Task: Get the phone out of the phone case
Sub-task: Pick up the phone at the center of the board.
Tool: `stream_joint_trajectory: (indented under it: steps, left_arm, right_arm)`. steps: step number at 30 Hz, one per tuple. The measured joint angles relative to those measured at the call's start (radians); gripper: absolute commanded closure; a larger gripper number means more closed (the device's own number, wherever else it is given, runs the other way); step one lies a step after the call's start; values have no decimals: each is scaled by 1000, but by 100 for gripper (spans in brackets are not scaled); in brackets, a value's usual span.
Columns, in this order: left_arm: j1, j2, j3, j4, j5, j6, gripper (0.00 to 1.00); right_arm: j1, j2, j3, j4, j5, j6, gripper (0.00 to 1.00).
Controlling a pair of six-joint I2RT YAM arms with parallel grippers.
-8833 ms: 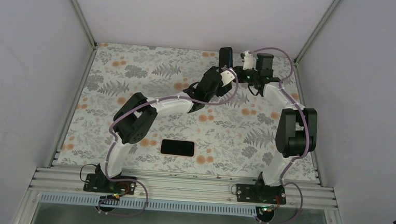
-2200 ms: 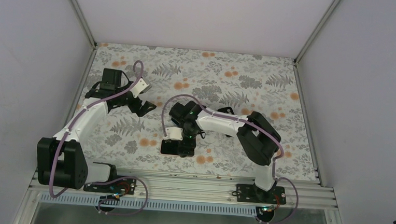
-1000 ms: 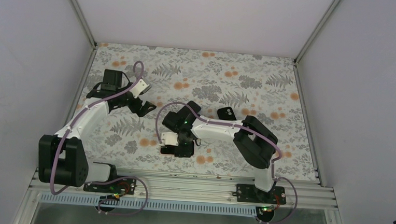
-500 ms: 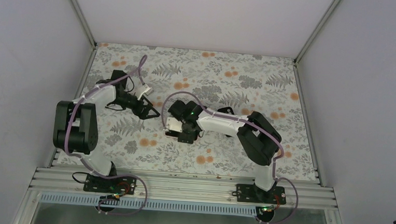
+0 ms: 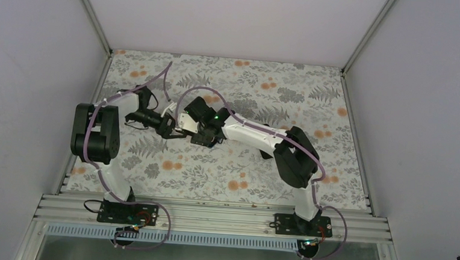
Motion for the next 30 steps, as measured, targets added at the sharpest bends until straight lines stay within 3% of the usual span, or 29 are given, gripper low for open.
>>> stream_joint_trajectory:
  steps: [7, 13, 24, 30]
  left_arm:
    - [10, 29, 39, -23, 6, 35, 29]
    - [9, 44, 55, -79, 32, 89, 68]
    - [14, 84, 63, -135, 80, 101, 94]
    - [15, 81, 64, -145, 87, 101, 98]
  right_arm:
    - [-15, 83, 80, -2, -1, 6, 44]
    - [-17, 85, 80, -16, -2, 7, 44]
    - [-10, 76, 81, -28, 2, 6, 44]
    - [-10, 64, 75, -31, 3, 6, 15]
